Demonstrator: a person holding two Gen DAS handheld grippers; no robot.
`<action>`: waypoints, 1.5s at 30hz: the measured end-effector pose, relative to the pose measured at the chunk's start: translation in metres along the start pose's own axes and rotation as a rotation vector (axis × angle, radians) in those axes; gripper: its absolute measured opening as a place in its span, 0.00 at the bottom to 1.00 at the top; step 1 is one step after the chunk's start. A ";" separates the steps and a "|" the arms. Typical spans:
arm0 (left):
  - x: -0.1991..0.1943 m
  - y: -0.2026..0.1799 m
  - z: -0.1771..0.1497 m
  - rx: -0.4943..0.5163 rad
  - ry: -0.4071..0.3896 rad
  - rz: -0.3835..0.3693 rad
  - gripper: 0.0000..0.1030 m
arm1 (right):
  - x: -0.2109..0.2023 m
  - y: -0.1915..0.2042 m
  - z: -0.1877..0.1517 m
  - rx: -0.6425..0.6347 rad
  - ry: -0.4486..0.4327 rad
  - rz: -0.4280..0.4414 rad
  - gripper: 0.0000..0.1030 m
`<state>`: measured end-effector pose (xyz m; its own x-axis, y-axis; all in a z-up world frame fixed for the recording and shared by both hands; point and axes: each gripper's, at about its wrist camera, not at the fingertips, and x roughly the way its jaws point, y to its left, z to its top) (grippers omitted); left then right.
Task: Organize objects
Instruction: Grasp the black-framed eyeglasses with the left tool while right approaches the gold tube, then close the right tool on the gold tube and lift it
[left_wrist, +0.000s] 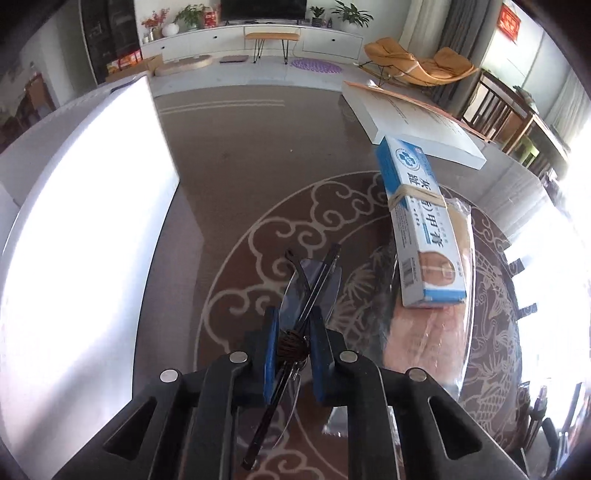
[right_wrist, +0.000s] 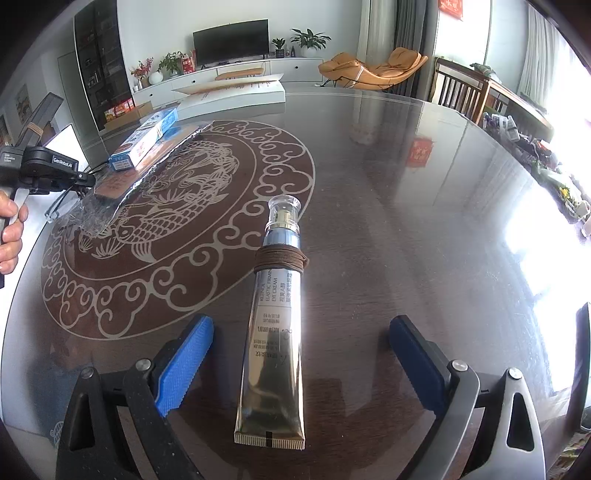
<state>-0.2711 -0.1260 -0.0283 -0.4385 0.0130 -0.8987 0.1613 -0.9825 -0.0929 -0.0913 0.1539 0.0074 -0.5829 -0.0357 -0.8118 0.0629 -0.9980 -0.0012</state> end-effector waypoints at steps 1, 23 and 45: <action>-0.007 0.002 -0.012 -0.025 0.003 -0.009 0.11 | 0.000 0.000 0.000 0.000 0.000 0.000 0.94; -0.057 -0.032 -0.169 0.193 -0.146 0.015 0.94 | 0.000 0.000 0.000 -0.001 0.000 0.000 0.94; -0.056 -0.028 -0.170 0.175 -0.145 0.017 1.00 | 0.000 0.001 0.000 -0.003 0.001 0.002 0.95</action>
<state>-0.1002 -0.0675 -0.0480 -0.5618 -0.0186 -0.8271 0.0192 -0.9998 0.0094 -0.0911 0.1533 0.0071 -0.5819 -0.0380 -0.8124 0.0668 -0.9978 -0.0011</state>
